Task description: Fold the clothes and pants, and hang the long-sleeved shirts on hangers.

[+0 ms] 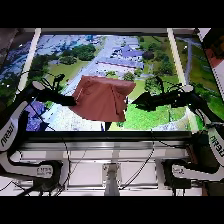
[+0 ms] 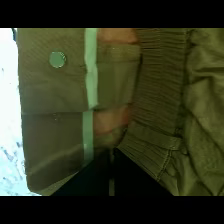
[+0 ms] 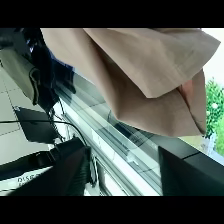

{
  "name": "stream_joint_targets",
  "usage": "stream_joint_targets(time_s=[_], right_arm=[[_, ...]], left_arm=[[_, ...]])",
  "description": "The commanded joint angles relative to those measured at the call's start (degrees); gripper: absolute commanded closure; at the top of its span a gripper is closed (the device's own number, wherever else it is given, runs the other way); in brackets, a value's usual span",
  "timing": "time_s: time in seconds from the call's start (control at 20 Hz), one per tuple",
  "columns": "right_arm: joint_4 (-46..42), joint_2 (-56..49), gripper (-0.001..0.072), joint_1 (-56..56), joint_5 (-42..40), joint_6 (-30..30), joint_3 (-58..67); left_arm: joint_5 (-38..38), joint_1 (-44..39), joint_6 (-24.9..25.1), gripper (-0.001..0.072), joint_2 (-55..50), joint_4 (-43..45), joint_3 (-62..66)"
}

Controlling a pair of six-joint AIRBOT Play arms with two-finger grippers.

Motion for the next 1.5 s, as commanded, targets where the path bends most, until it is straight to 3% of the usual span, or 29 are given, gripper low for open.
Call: stream_joint_targets(time_s=[0.0, 0.05, 0.25, 0.4, 0.55, 0.6, 0.7, 0.75, 1.0, 1.45], right_arm=[[1.31, 0.0, 0.0513, 0.04, -0.28, 0.04, -0.02], [1.25, 0.0, 0.0692, 0.04, -1.07, 0.04, -0.02], [4.33, 0.11, 0.0704, 0.04, -7.48, -0.57, -1.6], [11.52, 0.13, 0.0703, 0.07, -7.89, -3.54, -8.55], [12.98, 0.13, 0.0695, 1.51, -7.87, -3.87, -16.55], [12.81, 0.09, 0.0626, 2.91, -7.85, -3.8, -18.58], [9.92, -0.04, 0.0356, 5.38, -8.52, -3.26, -20.02], [8.66, -0.04, 0.0332, 6.25, -8.92, -1.99, -20.02], [8.61, -0.04, 0.0331, 9.86, -10.73, 2.78, -20.02], [9.49, -0.04, 0.0329, 15.87, -21.88, 12.31, -20.02]], left_arm=[[-3.19, 0.0, 1.55, 0.0697, 2.78, 0.09, 0.09], [-3.15, 0.0, 1.55, 0.0697, 4.74, 0.09, 0.09], [-0.72, 0.0, 1.29, 0.0697, 13.53, 0.72, 0.07], [1.42, 0.0, 0.61, 0.0697, 16.87, 0.92, 0.07], [1.36, -0.04, -1.51, 0.0697, 16.96, 0.92, 0.07], [1.36, -0.04, -1.51, 0.0697, 16.98, 0.9, 0.07], [1.36, -0.04, -1.55, 0.0697, 16.98, 0.9, 0.07], [1.33, -0.04, -1.92, 0.0697, 16.98, 0.87, 0.07], [1.36, -0.07, -3.06, 0.0697, 16.98, 0.46, 0.07], [1.36, -0.09, -3.04, 0.0696, 16.98, 0.44, 0.07]])
